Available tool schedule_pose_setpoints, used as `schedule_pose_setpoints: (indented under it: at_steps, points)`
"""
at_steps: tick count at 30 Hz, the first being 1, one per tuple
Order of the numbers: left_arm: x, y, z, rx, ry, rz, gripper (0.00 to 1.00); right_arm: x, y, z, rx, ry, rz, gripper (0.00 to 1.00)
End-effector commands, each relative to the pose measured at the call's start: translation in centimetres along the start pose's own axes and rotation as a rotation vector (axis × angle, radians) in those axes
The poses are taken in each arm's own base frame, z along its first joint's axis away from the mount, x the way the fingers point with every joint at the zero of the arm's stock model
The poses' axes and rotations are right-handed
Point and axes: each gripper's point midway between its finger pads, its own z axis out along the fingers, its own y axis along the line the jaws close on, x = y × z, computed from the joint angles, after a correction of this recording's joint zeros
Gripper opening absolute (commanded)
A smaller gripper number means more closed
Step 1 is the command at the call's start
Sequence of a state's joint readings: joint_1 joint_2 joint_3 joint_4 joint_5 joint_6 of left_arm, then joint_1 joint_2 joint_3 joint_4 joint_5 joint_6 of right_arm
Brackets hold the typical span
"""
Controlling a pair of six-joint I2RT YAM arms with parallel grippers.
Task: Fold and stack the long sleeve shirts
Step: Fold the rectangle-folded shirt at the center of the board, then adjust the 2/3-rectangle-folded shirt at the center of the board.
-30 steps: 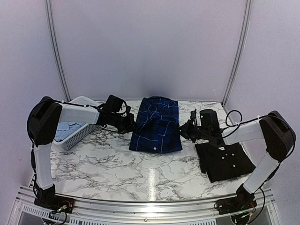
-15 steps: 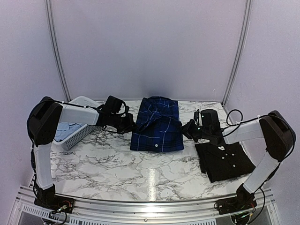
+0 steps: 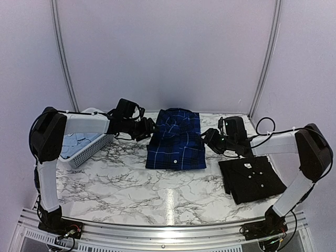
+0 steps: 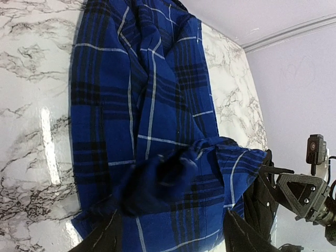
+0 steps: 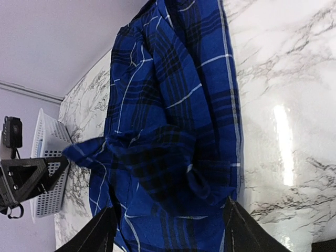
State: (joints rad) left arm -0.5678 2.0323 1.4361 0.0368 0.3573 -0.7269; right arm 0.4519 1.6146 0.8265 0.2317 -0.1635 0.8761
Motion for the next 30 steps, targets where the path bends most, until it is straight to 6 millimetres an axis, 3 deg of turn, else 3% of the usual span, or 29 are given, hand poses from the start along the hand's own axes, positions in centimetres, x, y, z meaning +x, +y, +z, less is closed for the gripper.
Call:
schedule_pose_setpoints:
  at_steps: [1,5,9,13,19,26,30]
  points:
    - [-1.1,-0.1,-1.0,-0.004,-0.010,0.033,0.68,-2.2,0.8,-1.5,0.034,-0.058,-0.092,0.68]
    - [-0.4,0.8,-1.2,-0.035,0.008,0.034,0.68,-2.1,2.4,-1.1,0.010,-0.031,-0.188,0.70]
    - [0.3,1.8,-0.9,-0.064,0.031,0.040,0.65,-0.8,3.7,0.7,0.051,0.031,-0.311,0.61]
    - [1.2,3.4,0.0,-0.107,0.070,0.042,0.62,0.2,3.1,2.8,0.105,0.089,-0.365,0.48]
    - [1.3,5.3,1.6,-0.161,0.094,0.043,0.65,1.0,2.2,6.0,0.158,0.151,-0.412,0.47]
    - [1.5,5.6,4.1,-0.135,0.128,0.028,0.65,1.1,1.5,8.7,0.185,0.179,-0.459,0.65]
    - [0.9,4.3,4.8,-0.091,0.131,0.032,0.53,0.7,2.1,8.8,0.179,0.176,-0.473,0.74]
